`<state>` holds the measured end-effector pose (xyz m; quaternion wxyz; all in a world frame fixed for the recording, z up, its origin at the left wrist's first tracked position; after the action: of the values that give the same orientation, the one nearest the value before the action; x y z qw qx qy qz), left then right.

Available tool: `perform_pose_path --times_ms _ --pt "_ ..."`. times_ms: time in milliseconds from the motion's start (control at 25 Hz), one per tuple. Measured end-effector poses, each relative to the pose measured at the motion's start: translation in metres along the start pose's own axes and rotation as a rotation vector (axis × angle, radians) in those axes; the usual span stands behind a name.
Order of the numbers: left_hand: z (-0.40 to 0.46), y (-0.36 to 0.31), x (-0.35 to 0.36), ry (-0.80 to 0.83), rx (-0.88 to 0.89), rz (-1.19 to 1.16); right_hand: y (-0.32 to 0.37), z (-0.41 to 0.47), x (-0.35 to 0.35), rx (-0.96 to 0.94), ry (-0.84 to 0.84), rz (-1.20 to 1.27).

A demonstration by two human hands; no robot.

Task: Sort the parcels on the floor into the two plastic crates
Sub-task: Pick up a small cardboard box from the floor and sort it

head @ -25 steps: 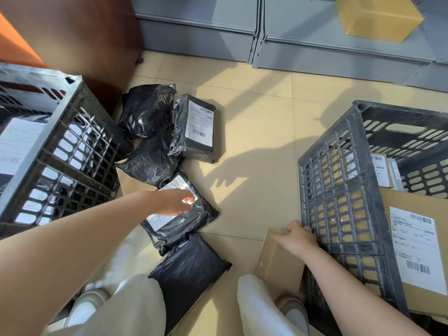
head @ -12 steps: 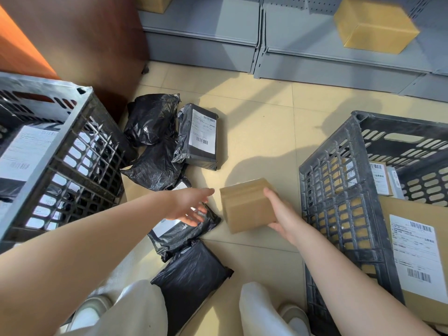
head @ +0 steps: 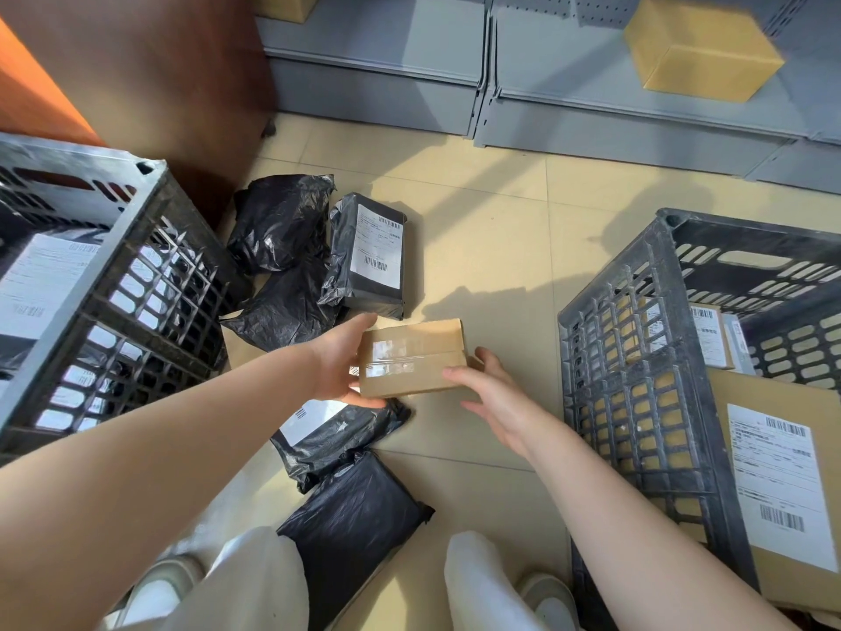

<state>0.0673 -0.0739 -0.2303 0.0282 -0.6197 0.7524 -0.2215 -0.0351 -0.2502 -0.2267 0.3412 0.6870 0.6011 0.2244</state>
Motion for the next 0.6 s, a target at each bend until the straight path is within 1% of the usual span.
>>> perform_pose_path --times_ms 120,240,360,480,600 --pt "-0.001 -0.005 -0.001 -0.002 0.054 0.023 0.003 -0.002 0.006 -0.011 0.052 -0.007" --pt "-0.001 -0.012 0.004 0.063 0.144 0.058 0.006 -0.007 0.008 -0.016 0.08 0.017" --pt "-0.005 -0.02 0.011 0.151 0.21 0.1 0.009 -0.011 0.005 -0.017 0.082 0.042" --pt "-0.004 -0.025 0.007 0.185 0.269 0.098 0.01 -0.009 0.008 0.018 0.091 0.153" --pt "-0.005 -0.027 0.011 0.271 0.305 0.133 0.01 -0.008 0.007 0.047 0.048 0.179"
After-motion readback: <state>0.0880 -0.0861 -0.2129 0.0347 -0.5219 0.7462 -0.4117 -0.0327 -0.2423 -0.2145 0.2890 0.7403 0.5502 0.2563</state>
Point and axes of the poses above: each hand's wrist, its own z-axis towards the middle knuckle, its own x-axis out of the palm, y = z × x, the point moved 8 cm from there along z, towards the middle knuckle, and after that the axes turned 10 degrees about -z, right-handed, at the moved point
